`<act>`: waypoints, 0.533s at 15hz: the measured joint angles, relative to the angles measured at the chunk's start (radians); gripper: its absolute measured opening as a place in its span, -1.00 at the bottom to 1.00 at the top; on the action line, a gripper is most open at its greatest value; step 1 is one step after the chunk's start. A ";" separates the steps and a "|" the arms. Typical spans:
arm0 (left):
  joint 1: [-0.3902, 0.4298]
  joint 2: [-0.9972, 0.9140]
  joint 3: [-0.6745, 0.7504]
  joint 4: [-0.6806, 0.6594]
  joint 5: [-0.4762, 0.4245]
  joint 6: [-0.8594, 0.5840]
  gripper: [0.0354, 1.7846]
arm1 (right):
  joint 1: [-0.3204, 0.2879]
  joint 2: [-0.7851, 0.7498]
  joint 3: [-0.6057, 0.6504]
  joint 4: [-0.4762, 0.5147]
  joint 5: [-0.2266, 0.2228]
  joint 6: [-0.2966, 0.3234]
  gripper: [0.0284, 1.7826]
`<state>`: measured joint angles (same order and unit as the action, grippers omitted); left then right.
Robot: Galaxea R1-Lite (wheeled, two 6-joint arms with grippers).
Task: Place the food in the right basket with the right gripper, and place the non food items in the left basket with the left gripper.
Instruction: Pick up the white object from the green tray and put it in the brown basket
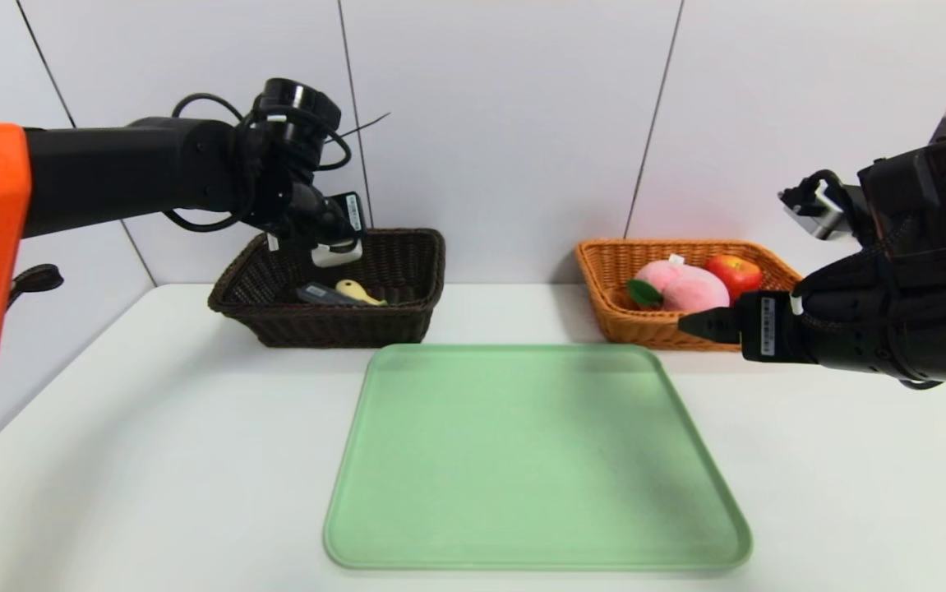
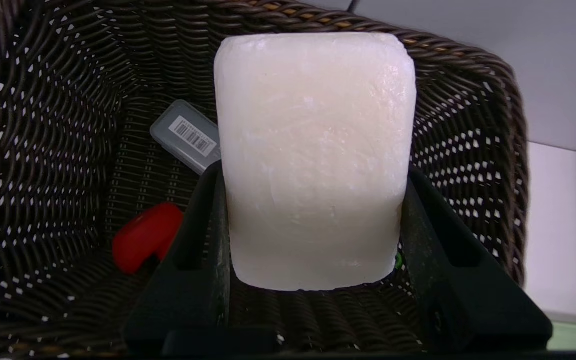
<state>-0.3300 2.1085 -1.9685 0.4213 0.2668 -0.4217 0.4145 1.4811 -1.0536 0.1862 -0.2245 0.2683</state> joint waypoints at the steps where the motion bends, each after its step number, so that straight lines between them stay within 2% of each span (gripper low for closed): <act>1: 0.010 0.021 0.000 -0.014 0.000 0.002 0.06 | 0.000 0.000 0.000 -0.003 0.000 -0.001 0.92; 8: 0.053 0.120 -0.001 -0.047 -0.005 0.003 0.06 | 0.004 0.006 -0.001 0.002 0.002 -0.006 0.92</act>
<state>-0.2774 2.2287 -1.9696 0.3747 0.2617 -0.4189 0.4185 1.4866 -1.0549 0.1881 -0.2226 0.2626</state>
